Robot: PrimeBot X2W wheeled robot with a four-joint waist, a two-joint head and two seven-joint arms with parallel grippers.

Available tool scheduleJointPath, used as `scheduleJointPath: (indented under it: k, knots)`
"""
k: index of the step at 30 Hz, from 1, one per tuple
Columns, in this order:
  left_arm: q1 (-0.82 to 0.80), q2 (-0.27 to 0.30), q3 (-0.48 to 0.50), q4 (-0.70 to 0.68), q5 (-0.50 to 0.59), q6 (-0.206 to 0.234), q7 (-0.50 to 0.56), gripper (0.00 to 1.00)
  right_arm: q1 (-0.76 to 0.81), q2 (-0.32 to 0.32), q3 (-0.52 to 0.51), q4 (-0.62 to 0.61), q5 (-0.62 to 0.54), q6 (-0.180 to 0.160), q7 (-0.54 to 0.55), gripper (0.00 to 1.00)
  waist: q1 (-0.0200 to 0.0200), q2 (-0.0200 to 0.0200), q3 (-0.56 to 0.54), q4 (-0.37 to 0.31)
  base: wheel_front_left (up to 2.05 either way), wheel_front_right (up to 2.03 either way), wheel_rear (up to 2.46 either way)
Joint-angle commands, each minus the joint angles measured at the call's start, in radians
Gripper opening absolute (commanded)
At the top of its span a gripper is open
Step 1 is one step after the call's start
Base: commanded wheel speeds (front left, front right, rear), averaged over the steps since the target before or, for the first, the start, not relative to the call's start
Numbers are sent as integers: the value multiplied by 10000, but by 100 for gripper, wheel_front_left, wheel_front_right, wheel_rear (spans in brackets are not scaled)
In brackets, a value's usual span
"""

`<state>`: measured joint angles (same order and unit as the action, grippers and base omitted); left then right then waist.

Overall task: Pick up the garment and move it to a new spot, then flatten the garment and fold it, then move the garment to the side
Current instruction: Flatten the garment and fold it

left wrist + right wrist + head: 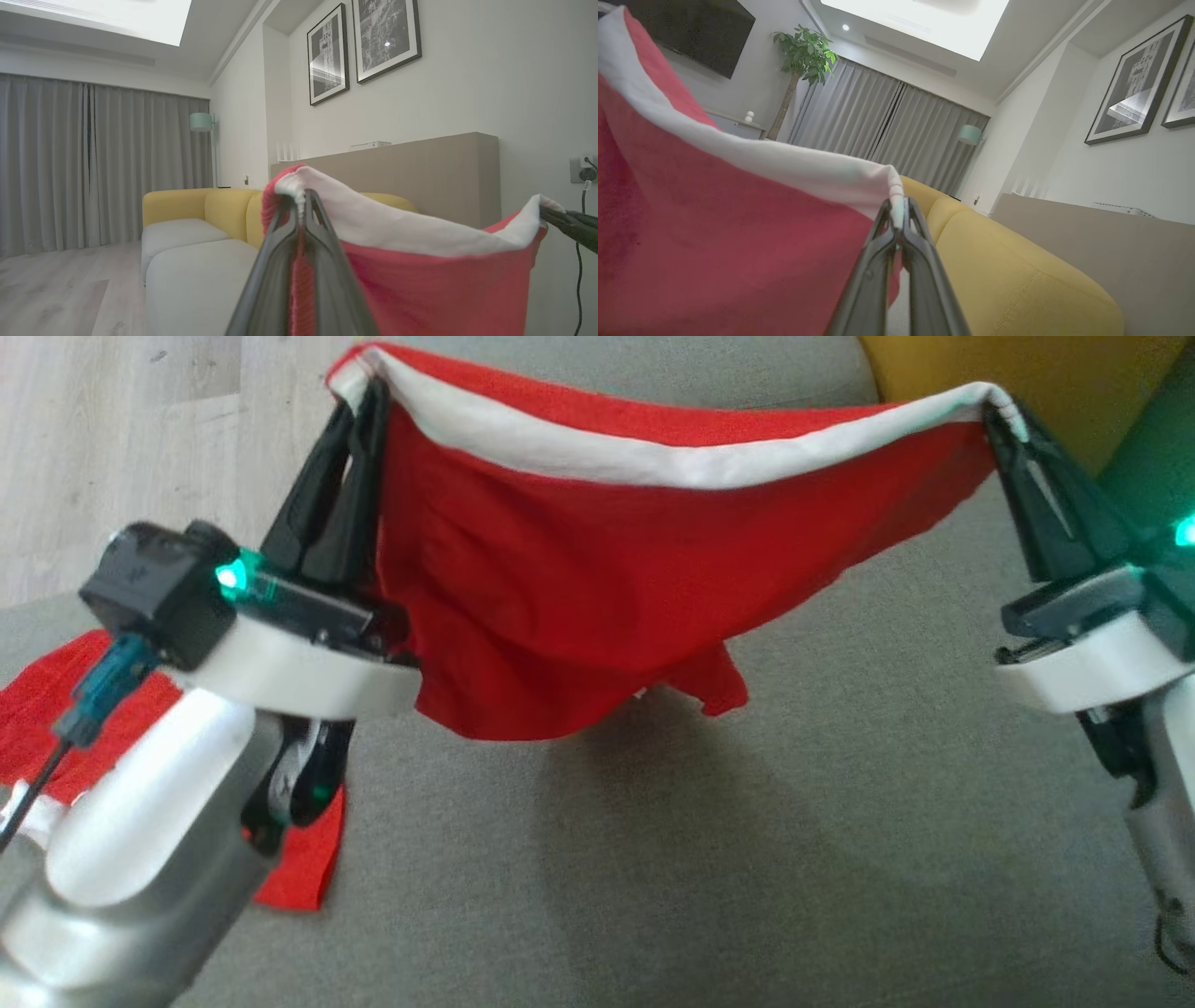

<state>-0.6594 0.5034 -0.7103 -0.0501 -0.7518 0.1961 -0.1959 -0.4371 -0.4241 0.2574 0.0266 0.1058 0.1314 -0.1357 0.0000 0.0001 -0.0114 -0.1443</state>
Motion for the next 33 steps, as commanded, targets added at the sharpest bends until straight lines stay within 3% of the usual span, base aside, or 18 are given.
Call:
scheduleJointPath:
  k: [1, 8, 15, 21, 24, 29, 33]
  knots:
    - [-415, 459, 514, -301, -57, 73, 22, 0, -161, -213, -40, -378, 76, -7, 48, 0, 0, -1, 5, 9, 0, 0, 0]
    - [-238, 716, 679, -1341, -226, 380, 323, 0, 377, -200, -849, -1245, 52, -7, 374, 0, 0, -1, 214, -13, 0, 0, 0]
    - [-1483, 643, 446, -783, -271, -6, 1353, 0, -572, -126, -683, -814, 379, -7, 1049, 0, 0, -1, 1272, -205, 0, 0, 0]
    - [-3902, 407, 384, 1415, -112, -1177, 1925, 0, -3449, -3, 135, 1307, 878, -7, 929, 0, 0, -1, 3217, -497, 0, 0, 0]
    - [-5392, 0, 455, 2877, 73, -1653, 1847, 0, -5257, 81, 401, 2786, 837, -7, 530, 0, 0, -1, 4013, -530, 0, 0, 0]
    - [-7751, -809, 493, 5028, 629, -2320, 1003, 0, -7860, 270, 372, 4975, 401, -7, -509, 0, 0, -1, 4824, -515, 0, 0, 0]
    - [-8843, -1462, 514, 6370, 885, -2593, 43, 0, -8880, 422, 128, 6166, -66, -7, -1050, 0, 0, -1, 5125, -419, 0, 0, 0]
